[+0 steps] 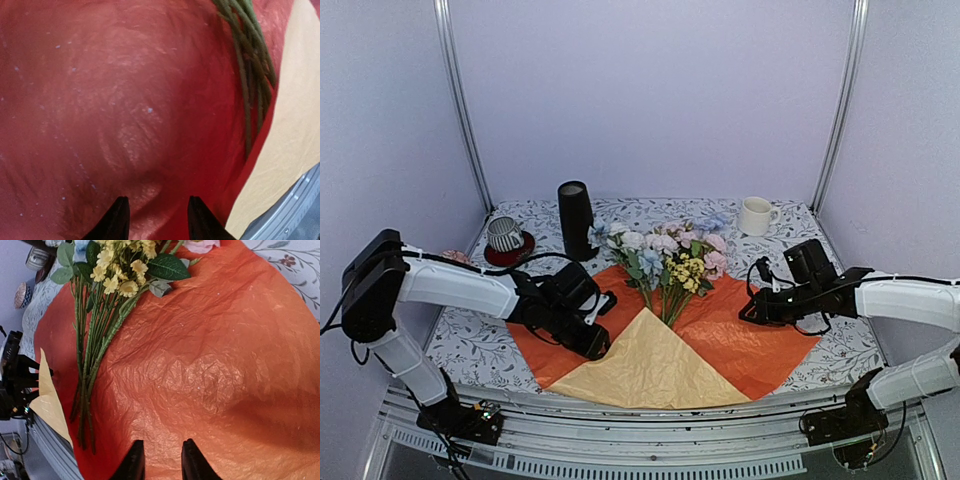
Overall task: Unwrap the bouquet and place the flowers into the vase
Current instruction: Unfold the 1/4-folded wrapping paper from the folded wrapping paper.
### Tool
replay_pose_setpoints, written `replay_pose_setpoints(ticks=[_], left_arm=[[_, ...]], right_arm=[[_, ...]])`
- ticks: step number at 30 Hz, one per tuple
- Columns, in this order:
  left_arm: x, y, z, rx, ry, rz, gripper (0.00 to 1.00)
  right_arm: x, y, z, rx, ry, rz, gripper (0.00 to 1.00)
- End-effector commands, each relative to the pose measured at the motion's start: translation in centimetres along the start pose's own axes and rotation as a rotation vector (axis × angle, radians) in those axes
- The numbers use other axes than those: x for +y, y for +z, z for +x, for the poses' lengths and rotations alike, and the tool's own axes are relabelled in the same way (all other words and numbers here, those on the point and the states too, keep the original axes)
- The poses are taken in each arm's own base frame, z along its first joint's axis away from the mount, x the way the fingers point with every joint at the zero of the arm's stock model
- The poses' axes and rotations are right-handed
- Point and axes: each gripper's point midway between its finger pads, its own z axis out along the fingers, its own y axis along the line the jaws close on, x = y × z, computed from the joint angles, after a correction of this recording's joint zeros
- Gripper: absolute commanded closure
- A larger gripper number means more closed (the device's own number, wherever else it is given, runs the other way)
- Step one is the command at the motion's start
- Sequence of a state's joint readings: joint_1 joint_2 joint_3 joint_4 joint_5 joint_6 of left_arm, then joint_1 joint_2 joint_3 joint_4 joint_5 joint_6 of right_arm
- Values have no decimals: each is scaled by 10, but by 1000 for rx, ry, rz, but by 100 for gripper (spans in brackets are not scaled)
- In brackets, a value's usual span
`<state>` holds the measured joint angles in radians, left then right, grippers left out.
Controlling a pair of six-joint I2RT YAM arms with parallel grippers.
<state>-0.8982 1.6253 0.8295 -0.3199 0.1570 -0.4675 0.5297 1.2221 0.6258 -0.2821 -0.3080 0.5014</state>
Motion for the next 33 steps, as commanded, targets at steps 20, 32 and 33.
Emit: replay_pose_setpoints(ticks=[20, 32, 33], left_arm=[[-110, -68, 73, 74, 226, 139, 56], [-82, -147, 24, -278, 15, 33, 45], [-80, -153, 22, -301, 4, 43, 43]], right_arm=[[93, 30, 88, 201, -264, -231, 96], [155, 32, 197, 372, -472, -336, 96], [153, 36, 203, 389, -475, -322, 96]])
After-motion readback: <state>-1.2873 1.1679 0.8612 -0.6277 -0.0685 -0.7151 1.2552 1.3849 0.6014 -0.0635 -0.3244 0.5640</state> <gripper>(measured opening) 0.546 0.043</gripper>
